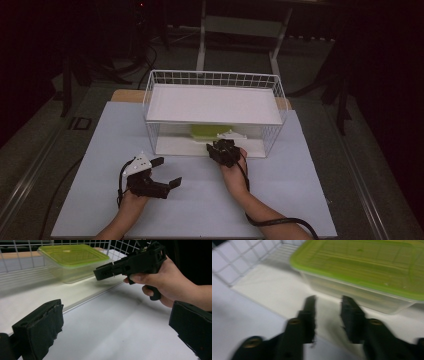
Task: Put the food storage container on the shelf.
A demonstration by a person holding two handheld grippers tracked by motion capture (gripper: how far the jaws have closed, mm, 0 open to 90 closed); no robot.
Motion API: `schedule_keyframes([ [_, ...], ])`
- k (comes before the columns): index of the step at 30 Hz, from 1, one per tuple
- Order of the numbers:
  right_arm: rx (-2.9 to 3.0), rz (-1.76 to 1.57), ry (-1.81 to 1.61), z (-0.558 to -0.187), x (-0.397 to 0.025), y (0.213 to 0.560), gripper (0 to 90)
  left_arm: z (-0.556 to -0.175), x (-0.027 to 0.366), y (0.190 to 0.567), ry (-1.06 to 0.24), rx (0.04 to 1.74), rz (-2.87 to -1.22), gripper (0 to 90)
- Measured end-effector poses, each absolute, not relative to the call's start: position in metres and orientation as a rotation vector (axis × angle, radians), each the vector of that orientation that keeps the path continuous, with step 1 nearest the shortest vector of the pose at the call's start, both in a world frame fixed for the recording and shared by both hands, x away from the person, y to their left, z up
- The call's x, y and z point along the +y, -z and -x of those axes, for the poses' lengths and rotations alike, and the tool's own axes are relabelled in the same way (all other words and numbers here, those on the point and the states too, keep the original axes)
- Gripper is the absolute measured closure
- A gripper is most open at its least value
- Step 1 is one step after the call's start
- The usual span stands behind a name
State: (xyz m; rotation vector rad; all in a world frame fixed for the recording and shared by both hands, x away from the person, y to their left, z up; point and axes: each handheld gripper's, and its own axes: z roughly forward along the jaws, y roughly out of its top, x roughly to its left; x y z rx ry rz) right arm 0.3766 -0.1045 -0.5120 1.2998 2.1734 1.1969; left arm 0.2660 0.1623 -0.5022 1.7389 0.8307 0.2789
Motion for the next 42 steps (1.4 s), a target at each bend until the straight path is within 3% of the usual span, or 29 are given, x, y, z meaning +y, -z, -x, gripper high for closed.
schedule_keyframes([
  [2, 2.194, -1.262, -1.206, -0.371, -0.105, 0.509, 53.1, -0.265, 0.160, 0.502, -0.283, 0.826, -1.745, 0.0],
  [4, 2.199, -1.256, -1.204, -0.369, -0.105, 0.509, 49.4, -0.265, 0.158, 0.501, -0.275, 0.807, -1.746, 0.0],
  [5, 2.214, -1.246, -1.212, -0.364, -0.107, 0.506, 37.1, -0.266, 0.156, 0.501, -0.276, 0.805, -1.753, 0.1],
  [8, 2.253, -1.213, -1.279, -0.358, -0.113, 0.501, 17.6, -0.266, 0.152, 0.499, -0.280, 0.778, -1.744, 0.1],
  [16, 2.283, -1.157, -1.374, -0.344, -0.125, 0.490, 13.9, -0.267, 0.137, 0.488, -0.283, 0.651, -1.790, 0.0],
  [42, 2.264, -0.973, -1.535, -0.296, -0.170, 0.462, 15.1, -0.251, 0.155, 0.474, -0.218, 0.644, -1.777, 0.0],
])
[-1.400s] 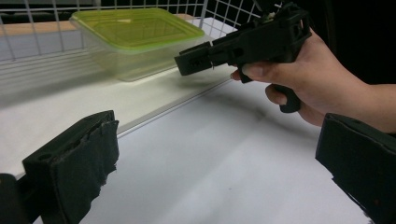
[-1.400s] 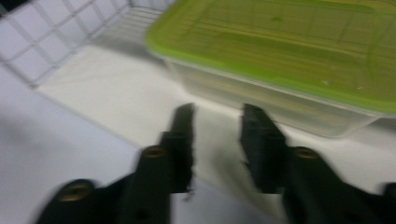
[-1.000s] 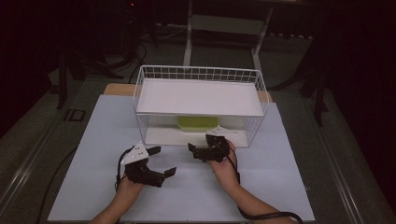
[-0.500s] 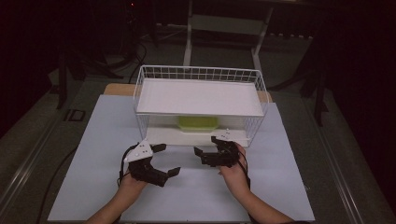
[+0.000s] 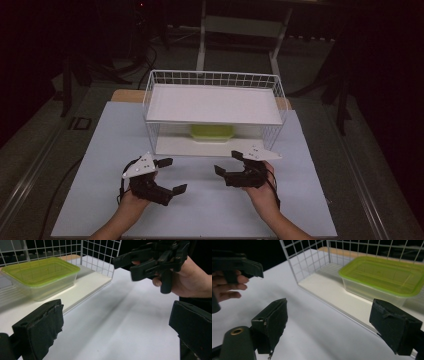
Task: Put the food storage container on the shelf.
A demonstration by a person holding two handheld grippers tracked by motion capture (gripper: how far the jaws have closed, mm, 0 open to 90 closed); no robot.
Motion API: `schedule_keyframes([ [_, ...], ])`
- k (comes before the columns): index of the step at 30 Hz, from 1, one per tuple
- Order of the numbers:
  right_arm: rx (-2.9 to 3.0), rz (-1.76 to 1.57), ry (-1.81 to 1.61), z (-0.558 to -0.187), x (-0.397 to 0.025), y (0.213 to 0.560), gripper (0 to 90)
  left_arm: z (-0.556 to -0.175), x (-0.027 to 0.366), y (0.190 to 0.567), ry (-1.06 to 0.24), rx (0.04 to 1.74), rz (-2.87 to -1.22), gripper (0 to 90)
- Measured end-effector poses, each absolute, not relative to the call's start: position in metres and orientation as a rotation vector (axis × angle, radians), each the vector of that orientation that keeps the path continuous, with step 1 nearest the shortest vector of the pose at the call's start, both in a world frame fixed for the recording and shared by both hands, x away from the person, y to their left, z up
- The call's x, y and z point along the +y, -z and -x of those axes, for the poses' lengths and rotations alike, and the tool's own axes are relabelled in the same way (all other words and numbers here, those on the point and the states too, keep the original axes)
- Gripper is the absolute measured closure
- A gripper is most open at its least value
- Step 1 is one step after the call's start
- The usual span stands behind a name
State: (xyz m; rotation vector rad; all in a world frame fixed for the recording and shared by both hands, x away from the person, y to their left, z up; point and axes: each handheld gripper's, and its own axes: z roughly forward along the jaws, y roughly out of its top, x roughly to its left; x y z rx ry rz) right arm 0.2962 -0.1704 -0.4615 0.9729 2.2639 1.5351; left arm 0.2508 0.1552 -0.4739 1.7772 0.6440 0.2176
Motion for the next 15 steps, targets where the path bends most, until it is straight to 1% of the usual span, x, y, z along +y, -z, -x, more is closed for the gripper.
schedule_keyframes([
  [15, 2.289, -0.885, -1.568, -0.278, -0.206, 0.463, 15.0, -0.228, 0.178, 0.473, -0.236, 0.653, -1.794, 0.0],
])
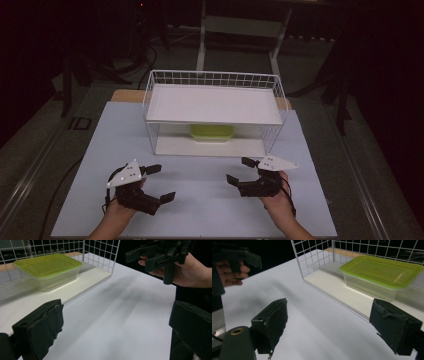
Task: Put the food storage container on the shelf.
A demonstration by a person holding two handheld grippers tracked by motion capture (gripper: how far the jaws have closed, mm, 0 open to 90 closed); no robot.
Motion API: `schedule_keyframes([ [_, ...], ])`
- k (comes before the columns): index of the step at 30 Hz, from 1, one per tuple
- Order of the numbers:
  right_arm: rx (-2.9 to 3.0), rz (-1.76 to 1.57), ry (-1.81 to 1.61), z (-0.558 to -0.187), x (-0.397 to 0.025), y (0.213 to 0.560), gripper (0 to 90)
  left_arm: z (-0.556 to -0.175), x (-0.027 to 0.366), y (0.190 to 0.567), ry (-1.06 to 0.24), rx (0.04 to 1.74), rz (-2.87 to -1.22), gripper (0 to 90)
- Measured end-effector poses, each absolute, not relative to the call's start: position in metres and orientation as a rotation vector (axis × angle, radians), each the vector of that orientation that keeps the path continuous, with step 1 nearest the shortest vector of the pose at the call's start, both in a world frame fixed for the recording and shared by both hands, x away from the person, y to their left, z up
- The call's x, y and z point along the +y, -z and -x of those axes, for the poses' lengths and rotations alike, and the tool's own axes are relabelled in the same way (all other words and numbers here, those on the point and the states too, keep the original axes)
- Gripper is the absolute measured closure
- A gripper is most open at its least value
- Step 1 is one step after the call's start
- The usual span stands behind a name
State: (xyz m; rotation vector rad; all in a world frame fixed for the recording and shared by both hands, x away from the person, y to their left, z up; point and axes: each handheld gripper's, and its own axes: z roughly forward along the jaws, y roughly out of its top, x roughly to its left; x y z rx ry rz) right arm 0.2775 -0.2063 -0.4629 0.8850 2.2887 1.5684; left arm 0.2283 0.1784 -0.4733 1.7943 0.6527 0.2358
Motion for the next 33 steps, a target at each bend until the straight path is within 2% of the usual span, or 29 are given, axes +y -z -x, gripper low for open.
schedule_keyframes([
  [16, 2.316, -0.804, -1.560, -0.269, -0.235, 0.469, 15.0, -0.219, 0.201, 0.490, -0.282, 0.677, -1.783, 0.1],
  [24, 2.337, -0.822, -1.554, -0.272, -0.242, 0.483, 15.0, -0.221, 0.200, 0.501, -0.265, 0.688, -1.797, 0.1],
  [33, 2.372, -0.831, -1.539, -0.281, -0.249, 0.497, 15.0, -0.224, 0.200, 0.514, -0.310, 0.673, -1.817, 0.0],
])
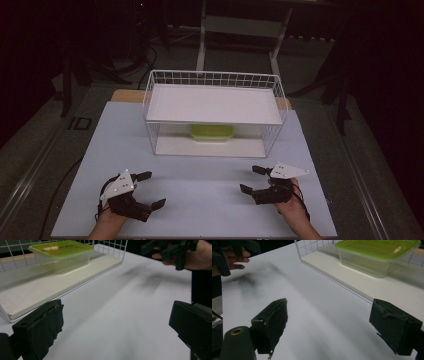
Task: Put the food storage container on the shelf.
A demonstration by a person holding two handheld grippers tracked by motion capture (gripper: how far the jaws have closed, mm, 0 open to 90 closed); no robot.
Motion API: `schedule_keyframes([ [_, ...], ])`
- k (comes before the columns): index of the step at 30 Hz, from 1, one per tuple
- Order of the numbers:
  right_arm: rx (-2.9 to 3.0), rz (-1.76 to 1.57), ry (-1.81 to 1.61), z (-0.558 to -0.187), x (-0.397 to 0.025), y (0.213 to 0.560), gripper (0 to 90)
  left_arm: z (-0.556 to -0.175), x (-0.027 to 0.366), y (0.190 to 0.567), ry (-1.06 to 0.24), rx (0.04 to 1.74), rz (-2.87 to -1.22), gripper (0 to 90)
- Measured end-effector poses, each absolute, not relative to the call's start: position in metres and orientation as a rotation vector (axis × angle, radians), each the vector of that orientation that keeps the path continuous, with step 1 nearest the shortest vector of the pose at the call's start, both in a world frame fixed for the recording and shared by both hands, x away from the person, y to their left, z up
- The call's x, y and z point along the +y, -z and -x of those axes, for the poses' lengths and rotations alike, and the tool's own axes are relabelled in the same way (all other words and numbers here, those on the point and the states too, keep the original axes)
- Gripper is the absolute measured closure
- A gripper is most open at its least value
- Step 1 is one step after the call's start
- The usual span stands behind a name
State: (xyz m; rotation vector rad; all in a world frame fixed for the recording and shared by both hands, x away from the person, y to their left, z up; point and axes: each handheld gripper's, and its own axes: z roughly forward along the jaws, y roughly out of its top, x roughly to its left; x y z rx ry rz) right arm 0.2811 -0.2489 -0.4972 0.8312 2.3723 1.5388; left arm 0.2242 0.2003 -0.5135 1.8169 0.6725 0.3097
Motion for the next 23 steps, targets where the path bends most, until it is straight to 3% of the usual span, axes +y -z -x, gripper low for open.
schedule_keyframes([
  [23, 2.369, -0.925, -1.530, -0.285, -0.258, 0.502, 14.4, -0.233, 0.206, 0.514, -0.275, 0.734, -1.757, 0.1],
])
